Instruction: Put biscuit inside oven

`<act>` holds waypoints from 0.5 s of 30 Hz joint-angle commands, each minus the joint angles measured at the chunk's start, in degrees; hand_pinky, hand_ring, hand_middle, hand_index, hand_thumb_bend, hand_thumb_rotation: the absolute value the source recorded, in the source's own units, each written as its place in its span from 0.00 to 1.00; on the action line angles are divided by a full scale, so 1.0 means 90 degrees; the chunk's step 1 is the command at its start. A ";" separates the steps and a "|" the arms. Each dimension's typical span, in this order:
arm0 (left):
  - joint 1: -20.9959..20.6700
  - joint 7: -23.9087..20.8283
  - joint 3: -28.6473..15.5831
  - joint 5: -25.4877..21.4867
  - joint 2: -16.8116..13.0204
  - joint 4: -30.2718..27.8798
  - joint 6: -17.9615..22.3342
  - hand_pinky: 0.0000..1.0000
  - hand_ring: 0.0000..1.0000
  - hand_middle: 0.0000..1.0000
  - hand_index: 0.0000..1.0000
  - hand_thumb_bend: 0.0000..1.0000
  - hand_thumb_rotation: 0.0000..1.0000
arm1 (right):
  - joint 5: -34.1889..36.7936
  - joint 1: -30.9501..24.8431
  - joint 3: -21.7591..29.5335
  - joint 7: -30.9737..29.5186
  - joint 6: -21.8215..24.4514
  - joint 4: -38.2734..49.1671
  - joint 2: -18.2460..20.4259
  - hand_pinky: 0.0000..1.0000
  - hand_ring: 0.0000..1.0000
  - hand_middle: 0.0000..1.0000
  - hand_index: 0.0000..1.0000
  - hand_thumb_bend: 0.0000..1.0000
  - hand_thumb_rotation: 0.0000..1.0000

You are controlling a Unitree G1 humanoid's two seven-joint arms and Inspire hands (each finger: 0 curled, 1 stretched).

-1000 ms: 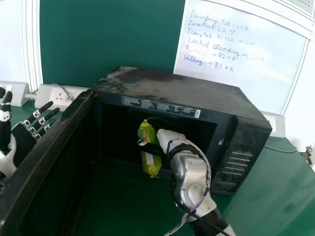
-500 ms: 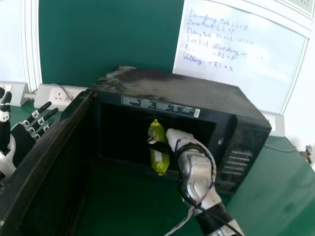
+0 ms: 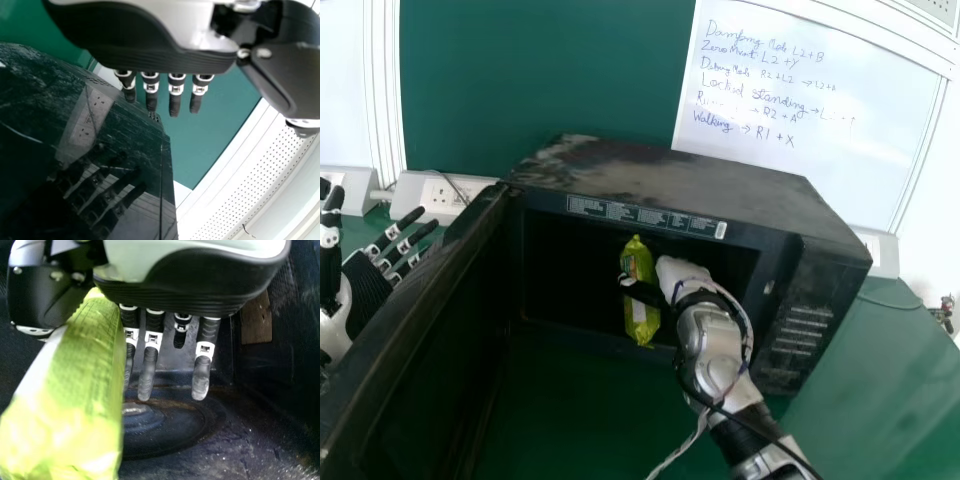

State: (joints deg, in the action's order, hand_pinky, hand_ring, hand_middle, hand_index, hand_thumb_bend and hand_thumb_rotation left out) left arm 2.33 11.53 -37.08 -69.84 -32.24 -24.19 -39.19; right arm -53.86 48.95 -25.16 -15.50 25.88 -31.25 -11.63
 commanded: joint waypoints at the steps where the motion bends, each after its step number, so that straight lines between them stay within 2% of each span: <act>1: 0.0031 -0.0029 -0.0042 -0.0058 -0.0022 -0.0069 0.0017 1.00 1.00 1.00 1.00 0.35 0.19 | 0.0088 0.0241 -0.0040 0.0182 -0.0021 -0.0187 0.0011 0.29 0.42 0.52 0.51 0.52 0.00; 3: 0.0056 -0.0093 -0.0043 -0.0043 -0.0026 -0.0105 0.0036 1.00 1.00 1.00 1.00 0.34 0.19 | 0.0163 0.0267 -0.0064 0.0277 -0.0074 -0.0324 0.0022 0.31 0.40 0.49 0.55 0.51 0.00; 8: 0.0085 -0.0135 -0.0053 -0.0138 -0.0032 -0.0113 0.0011 1.00 1.00 1.00 1.00 0.36 0.19 | 0.0370 0.0303 -0.0075 0.0575 -0.0274 -0.0708 0.0063 0.34 0.40 0.50 0.53 0.51 0.00; 10: 0.0089 -0.0132 -0.0051 -0.0159 -0.0033 -0.0116 0.0022 1.00 1.00 0.99 1.00 0.38 0.20 | 0.0445 0.0317 -0.0078 0.0701 -0.0351 -0.0846 0.0081 0.31 0.39 0.48 0.55 0.51 0.00; 12: 0.0099 -0.0060 -0.0031 -0.0085 -0.0035 -0.0130 0.0081 1.00 1.00 0.99 0.99 0.31 0.20 | 0.0502 0.0366 -0.0090 0.0811 -0.0377 -0.1028 0.0110 0.30 0.39 0.49 0.54 0.51 0.00; 15: 0.0104 -0.0029 -0.0017 -0.0066 -0.0029 -0.0127 0.0111 1.00 1.00 0.98 0.97 0.30 0.20 | 0.0606 0.0477 -0.0111 0.0989 -0.0471 -0.1348 0.0137 0.30 0.39 0.49 0.54 0.51 0.00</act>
State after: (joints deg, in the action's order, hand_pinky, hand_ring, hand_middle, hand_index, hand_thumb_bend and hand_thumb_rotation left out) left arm 3.20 10.87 -37.24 -70.61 -32.24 -24.64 -38.73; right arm -48.98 51.32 -26.04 -7.62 21.89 -42.26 -10.52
